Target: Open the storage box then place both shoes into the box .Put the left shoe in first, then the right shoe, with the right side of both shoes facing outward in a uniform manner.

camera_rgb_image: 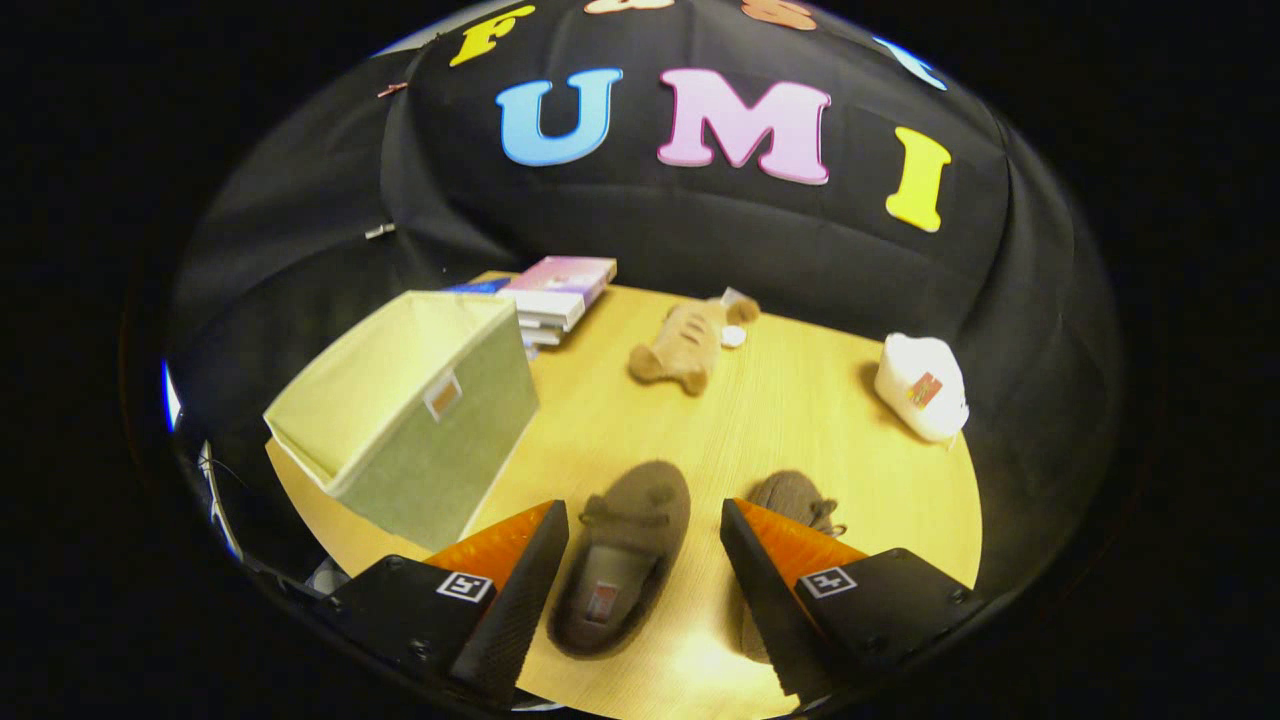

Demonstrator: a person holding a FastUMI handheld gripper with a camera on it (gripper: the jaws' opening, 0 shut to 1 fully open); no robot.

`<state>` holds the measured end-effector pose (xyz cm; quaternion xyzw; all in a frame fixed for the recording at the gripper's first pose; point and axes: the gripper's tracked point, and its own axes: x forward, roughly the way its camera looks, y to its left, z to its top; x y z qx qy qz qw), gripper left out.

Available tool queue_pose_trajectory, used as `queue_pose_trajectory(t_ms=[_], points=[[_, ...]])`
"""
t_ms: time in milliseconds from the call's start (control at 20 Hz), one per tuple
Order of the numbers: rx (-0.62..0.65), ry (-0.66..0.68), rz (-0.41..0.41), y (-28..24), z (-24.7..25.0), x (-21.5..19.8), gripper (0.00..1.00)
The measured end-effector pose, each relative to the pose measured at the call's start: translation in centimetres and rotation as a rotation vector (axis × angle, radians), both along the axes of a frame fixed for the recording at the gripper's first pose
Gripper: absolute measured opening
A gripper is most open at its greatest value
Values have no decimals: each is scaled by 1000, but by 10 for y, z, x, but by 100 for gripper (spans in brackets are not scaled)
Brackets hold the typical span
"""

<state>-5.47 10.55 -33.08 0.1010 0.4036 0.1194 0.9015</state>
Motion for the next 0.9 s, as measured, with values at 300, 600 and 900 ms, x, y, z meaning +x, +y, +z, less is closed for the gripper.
queue_pose_trajectory(t_ms=[300, 600, 900], points=[[-69, 111, 88, 19, -73, -6, 75], [-142, 123, -9, 11, -101, 16, 30], [-115, 123, -120, 5, -86, 19, 5]])
